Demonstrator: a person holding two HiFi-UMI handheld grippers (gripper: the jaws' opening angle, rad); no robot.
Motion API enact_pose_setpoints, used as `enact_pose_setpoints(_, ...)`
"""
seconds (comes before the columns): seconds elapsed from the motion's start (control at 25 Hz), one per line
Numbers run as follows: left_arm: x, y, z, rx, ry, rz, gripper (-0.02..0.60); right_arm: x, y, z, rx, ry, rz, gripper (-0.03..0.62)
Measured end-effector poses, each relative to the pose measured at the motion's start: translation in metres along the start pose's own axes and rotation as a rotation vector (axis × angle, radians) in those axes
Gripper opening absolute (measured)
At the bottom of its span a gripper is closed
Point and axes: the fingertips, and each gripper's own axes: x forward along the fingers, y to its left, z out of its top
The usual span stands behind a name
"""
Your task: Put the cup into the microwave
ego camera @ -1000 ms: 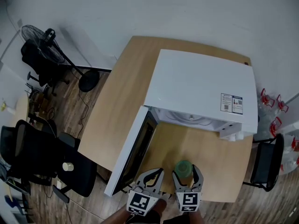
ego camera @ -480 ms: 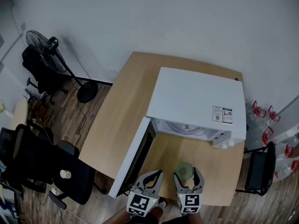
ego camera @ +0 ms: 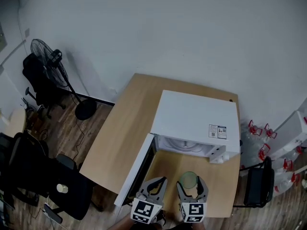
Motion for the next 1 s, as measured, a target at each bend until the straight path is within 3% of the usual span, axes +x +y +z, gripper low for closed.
enact_pose_setpoints(0.4, 0.002, 0.005, 0.024, 0.012, -0.044, 0.024, 0.023, -0.002, -0.006, 0.039, -0.023, -0.058, 0.004, 0.359)
enact_pose_setpoints(1.0, 0.051, 0.025, 0.025, 0.001, -0.013, 0.087, 0.023, 0.06, -0.038, 0.037, -0.022, -0.03, 0.056, 0.359)
